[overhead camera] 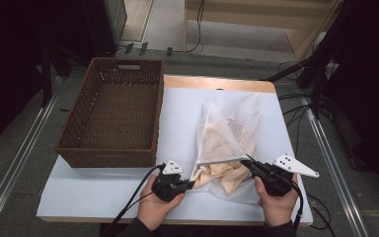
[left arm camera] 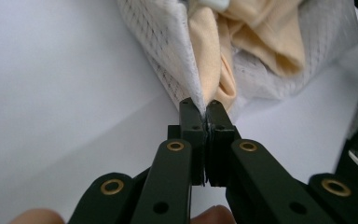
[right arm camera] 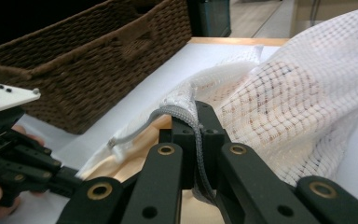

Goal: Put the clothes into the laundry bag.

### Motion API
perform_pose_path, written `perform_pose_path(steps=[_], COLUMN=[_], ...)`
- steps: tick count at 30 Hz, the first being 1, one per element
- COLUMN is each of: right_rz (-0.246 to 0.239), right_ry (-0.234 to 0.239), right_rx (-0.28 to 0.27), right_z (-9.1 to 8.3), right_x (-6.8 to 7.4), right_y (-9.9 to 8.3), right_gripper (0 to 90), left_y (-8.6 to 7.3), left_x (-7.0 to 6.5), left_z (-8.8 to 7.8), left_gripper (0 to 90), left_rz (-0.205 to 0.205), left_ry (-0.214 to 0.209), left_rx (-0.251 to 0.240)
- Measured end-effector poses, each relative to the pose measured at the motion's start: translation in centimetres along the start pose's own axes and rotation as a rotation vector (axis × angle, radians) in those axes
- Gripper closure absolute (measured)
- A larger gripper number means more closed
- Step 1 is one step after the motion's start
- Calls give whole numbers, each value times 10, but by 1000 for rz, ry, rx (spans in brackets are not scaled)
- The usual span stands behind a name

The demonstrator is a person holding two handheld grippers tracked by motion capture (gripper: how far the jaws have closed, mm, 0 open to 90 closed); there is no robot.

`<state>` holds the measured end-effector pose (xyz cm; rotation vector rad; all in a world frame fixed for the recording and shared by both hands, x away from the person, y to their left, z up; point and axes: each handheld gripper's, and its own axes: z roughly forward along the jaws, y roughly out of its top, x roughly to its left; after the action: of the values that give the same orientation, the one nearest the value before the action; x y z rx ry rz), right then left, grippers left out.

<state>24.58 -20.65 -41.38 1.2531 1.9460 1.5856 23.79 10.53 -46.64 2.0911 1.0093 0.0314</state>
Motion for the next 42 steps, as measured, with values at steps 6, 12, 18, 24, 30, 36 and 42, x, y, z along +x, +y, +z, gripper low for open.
perform_pose_path(steps=[6,12,18,24,30,36,42], right_rz=[-39,-42,-37,-33,-24,-45,-41], right_ry=[39,38,38,33,39,64,66], right_rx=[13,20,27,31,29,35,38], right_z=[4,6,7,5,5,10,9], right_x=[19,22,20,16,16,31,31], right_y=[-1,-3,-5,-7,-8,-8,-9], right_gripper=[900,900,900,900,900,900,900], left_y=[-23,-16,-3,-2,16,46,63], left_x=[-12,-27,-48,-53,-49,-59,-46], left_z=[-18,-36,-6,22,17,38,66], left_gripper=[866,522,452,469,849,852,798], left_rz=[38,63,164,204,147,177,144], left_ry=[1,71,152,256,180,155,258], left_rx=[-18,-193,-53,57,32,-47,-125])
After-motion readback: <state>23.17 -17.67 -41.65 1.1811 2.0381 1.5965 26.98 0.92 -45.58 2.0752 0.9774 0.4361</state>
